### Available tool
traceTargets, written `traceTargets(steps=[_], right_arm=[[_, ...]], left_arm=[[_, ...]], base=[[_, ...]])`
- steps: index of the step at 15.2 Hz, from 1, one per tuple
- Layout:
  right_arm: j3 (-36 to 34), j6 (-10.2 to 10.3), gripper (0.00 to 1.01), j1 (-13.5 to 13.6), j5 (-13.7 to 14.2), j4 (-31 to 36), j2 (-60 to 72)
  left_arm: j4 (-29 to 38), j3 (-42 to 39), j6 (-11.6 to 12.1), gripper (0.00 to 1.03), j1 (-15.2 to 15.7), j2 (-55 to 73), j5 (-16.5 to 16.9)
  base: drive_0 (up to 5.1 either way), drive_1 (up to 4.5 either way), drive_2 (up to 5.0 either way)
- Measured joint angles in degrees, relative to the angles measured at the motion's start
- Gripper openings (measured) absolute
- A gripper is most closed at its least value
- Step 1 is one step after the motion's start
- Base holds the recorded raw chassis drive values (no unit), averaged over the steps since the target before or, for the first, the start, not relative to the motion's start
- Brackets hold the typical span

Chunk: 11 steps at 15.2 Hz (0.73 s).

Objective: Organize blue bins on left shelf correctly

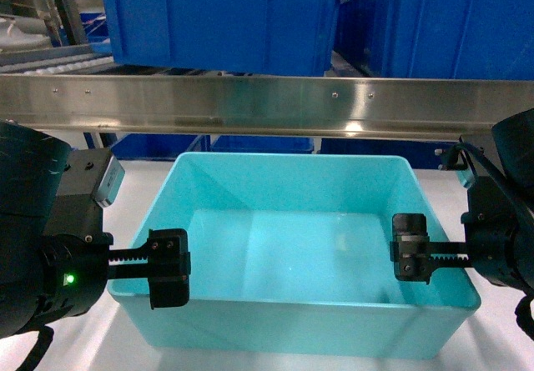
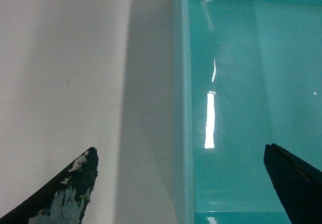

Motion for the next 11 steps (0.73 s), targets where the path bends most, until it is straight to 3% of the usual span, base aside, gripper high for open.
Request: traceTargets(steps=[3, 6, 11], right_arm=[[0.0, 0.0, 0.98, 0.0, 1.9, -0.8, 1.2], [0.0, 0.0, 0.63, 0.1, 1.7, -0.8, 1.2], [0.0, 0.0, 0.18, 0.5, 0.8, -0.7, 1.2]], left_arm=[[0.0, 0.0, 0.0, 0.95, 0.0, 0.0, -0.3], [0.3, 0.0, 0.0, 0.55, 0.0, 0.0, -0.3], [0.3, 0.2, 0.0, 0.12, -0.4, 0.0, 0.4]], base=[[0.0, 0.0, 0.0], [0.0, 0.0, 0.0], [0.0, 0.0, 0.0]])
